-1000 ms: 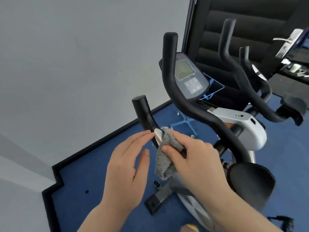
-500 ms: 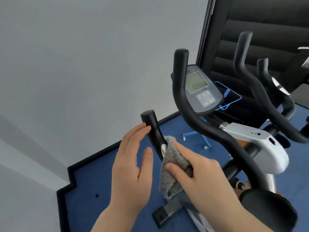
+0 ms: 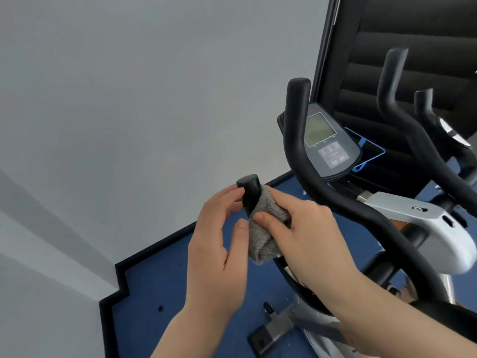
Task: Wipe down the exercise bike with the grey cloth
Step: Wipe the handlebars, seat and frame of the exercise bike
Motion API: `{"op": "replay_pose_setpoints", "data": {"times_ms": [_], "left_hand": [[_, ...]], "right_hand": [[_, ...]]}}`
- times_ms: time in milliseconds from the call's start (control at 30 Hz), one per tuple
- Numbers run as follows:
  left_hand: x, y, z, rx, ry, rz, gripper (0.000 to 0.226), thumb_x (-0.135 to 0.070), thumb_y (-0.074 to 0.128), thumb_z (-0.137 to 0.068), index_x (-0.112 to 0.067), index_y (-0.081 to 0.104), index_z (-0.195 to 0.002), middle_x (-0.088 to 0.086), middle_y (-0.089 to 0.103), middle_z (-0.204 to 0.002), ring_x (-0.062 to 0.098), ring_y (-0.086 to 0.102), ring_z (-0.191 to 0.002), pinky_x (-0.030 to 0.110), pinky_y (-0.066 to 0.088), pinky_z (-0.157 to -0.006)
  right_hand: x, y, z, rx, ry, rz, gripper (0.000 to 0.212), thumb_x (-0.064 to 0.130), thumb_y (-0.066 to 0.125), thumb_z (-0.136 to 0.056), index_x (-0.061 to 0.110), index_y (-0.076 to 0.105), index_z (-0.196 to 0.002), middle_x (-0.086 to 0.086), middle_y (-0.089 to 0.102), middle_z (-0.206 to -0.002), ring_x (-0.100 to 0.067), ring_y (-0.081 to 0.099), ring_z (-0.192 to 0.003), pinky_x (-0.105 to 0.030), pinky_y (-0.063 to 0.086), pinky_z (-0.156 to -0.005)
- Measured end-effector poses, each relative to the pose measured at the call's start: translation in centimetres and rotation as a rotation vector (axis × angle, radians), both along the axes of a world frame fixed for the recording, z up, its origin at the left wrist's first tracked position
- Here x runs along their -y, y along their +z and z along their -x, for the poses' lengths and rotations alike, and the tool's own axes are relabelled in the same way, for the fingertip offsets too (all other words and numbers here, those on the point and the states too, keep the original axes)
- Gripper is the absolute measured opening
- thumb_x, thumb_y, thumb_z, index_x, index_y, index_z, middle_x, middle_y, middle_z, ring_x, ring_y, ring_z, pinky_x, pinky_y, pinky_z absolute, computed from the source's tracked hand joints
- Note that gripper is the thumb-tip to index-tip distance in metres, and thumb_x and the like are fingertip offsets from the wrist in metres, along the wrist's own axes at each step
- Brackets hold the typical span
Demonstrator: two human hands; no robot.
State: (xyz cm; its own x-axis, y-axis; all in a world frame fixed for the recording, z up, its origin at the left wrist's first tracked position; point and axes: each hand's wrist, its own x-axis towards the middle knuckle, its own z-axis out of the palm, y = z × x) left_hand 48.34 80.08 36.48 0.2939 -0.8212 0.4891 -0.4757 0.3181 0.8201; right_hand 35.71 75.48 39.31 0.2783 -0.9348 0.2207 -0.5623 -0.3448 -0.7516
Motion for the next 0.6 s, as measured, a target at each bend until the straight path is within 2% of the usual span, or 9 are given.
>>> {"op": "replay_pose_setpoints", "data": {"times_ms": [133,200,267,333,433,500,600], "left_hand": [[0.7,0.6,-1.3,0.000,-0.049,-0.002,0.035,-0.023,0.045,-0.090,-0.031,0.054,-0.122,-0.017,0.061,-0.117,0.004,0.057,-0.113,0.008,0.041,-0.087],[0.9,0.7,-1.6,-0.028,-0.070,-0.012,0.033,-0.024,0.045,-0.090,-0.033,0.055,-0.120,-0.017,0.063,-0.114,0.004,0.059,-0.111,0.010,0.044,-0.085],[1.0,0.8,-1.9,-0.063,-0.089,-0.007,0.030,-0.020,0.047,-0.090,-0.032,0.057,-0.116,-0.016,0.064,-0.111,0.007,0.061,-0.108,0.012,0.046,-0.082],[1.0,0.9,-2.1,-0.093,-0.106,0.008,0.027,-0.019,0.047,-0.089,-0.030,0.059,-0.110,-0.015,0.066,-0.106,0.010,0.064,-0.105,0.013,0.048,-0.080],[1.1,0.9,-2.6,-0.098,-0.101,0.039,0.023,-0.014,0.047,-0.088,-0.027,0.061,-0.102,-0.012,0.068,-0.099,0.011,0.065,-0.101,0.014,0.047,-0.078],[1.2,0.8,-3.0,-0.113,-0.084,0.056,0.024,-0.011,0.048,-0.087,-0.025,0.061,-0.100,-0.008,0.069,-0.097,0.013,0.064,-0.101,0.016,0.047,-0.079],[1.3,0.5,-3.1,-0.113,-0.084,0.057,0.023,-0.009,0.048,-0.087,-0.021,0.061,-0.101,-0.007,0.067,-0.099,0.017,0.063,-0.102,0.019,0.046,-0.084]], "right_hand": [[0.7,0.5,-1.3,0.268,-0.023,-0.031,0.030,0.024,0.065,-0.085,0.035,0.065,-0.113,0.004,0.074,-0.083,-0.015,0.068,-0.081,-0.041,0.057,-0.076],[1.1,1.0,-1.5,0.367,0.010,-0.004,0.038,0.015,0.069,-0.083,0.033,0.065,-0.117,0.016,0.073,-0.095,-0.003,0.068,-0.091,-0.030,0.056,-0.084],[2.0,1.9,-1.1,0.243,0.109,0.131,0.038,0.006,0.069,-0.083,0.025,0.068,-0.115,0.022,0.065,-0.109,0.004,0.061,-0.104,-0.017,0.048,-0.093],[2.7,3.3,-0.1,-0.033,0.250,0.279,0.035,0.006,0.067,-0.083,0.022,0.068,-0.115,0.020,0.059,-0.117,0.000,0.056,-0.113,-0.013,0.042,-0.098],[3.3,4.5,1.6,-0.324,0.352,0.393,0.035,0.012,0.066,-0.086,0.026,0.067,-0.118,0.009,0.060,-0.128,-0.007,0.057,-0.116,-0.024,0.047,-0.096],[3.6,4.7,1.1,-0.348,0.363,0.365,0.035,0.018,0.065,-0.087,0.028,0.065,-0.120,0.008,0.060,-0.130,-0.007,0.057,-0.117,-0.028,0.047,-0.096],[3.7,4.2,-0.9,-0.257,0.351,0.198,0.035,0.028,0.060,-0.089,0.032,0.061,-0.124,0.012,0.056,-0.133,0.003,0.048,-0.121,-0.018,0.037,-0.102]]}}
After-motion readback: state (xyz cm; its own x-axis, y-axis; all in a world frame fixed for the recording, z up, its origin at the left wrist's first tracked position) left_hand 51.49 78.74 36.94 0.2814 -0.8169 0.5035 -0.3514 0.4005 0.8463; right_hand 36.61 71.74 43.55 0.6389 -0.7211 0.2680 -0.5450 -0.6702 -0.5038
